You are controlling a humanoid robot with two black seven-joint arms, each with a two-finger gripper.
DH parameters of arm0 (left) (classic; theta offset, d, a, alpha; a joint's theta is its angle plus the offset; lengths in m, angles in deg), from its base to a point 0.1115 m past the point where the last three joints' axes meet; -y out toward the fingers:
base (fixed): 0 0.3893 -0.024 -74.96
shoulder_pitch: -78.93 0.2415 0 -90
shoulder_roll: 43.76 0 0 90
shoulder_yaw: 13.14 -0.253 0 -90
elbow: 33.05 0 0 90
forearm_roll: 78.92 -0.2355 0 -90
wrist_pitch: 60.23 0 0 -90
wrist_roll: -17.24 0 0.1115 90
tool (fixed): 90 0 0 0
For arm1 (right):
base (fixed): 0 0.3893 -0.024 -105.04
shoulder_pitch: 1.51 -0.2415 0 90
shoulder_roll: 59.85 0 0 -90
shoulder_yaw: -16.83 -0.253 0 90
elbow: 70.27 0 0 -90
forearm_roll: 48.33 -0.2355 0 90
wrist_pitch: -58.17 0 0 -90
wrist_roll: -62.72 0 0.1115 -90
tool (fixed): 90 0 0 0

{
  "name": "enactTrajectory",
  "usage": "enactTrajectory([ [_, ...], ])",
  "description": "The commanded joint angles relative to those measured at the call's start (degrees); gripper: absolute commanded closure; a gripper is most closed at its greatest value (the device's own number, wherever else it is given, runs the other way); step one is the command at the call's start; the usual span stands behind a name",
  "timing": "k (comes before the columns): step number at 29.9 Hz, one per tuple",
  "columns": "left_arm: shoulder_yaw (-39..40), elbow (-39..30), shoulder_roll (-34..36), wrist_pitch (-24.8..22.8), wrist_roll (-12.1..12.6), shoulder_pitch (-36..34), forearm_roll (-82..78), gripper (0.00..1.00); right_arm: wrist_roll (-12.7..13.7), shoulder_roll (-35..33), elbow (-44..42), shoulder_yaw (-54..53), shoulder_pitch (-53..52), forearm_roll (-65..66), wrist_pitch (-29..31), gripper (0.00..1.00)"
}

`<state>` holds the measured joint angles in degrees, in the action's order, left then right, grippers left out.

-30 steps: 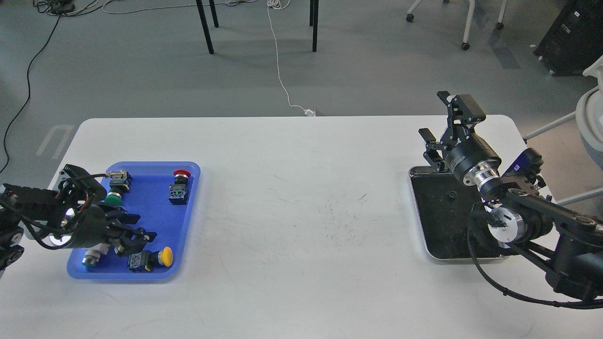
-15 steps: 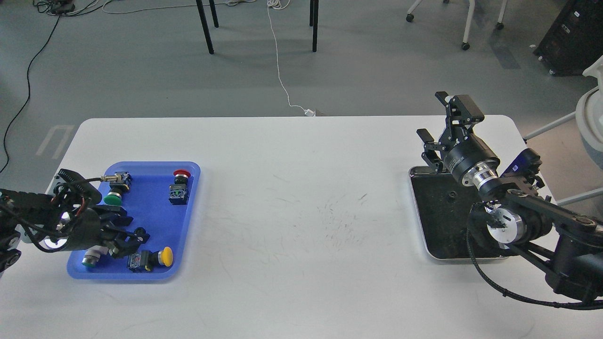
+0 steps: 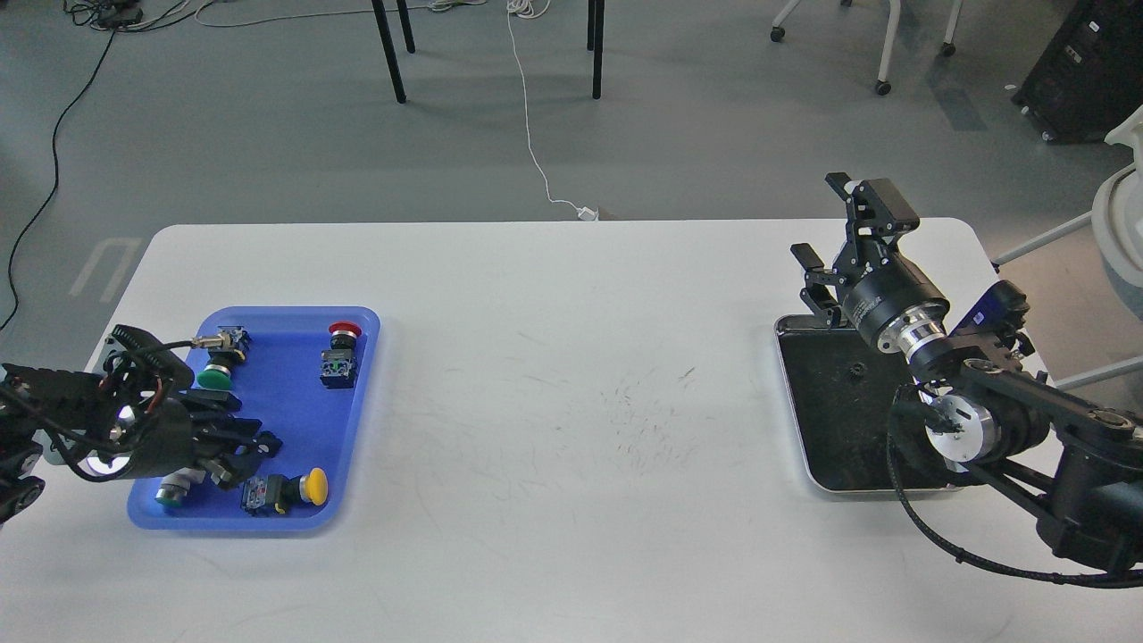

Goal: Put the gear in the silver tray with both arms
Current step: 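Grasp another black gear in the blue tray with the left gripper, then carry the gear to the table center and release it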

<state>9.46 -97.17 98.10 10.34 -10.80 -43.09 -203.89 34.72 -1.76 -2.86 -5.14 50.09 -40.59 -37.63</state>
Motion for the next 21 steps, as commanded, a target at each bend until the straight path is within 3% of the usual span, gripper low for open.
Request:
enactTrajectory([
  [1,0.0,0.1,0.3,0.0,0.0,-0.1,0.0,0.85,0.0,0.0,0.0,0.0,0.0,0.0,0.0,0.02],
  [7,0.3,-1.7,0.2,0.3,0.0,-2.2,0.0,0.86,0.0,0.0,0.0,-0.1,0.0,0.0,0.0,0.02],
  [15,0.3,-12.1,-0.3,-0.4,0.0,-12.4,0.0,0.85,0.0,-0.5,-0.1,0.0,-4.1,-0.1,0.0,0.02],
  [21,-1.8,-12.9,-13.2,-5.1,0.0,-18.7,0.0,0.85,0.0,-0.4,-0.5,1.2,-13.9,-1.1,-0.2,0.02],
])
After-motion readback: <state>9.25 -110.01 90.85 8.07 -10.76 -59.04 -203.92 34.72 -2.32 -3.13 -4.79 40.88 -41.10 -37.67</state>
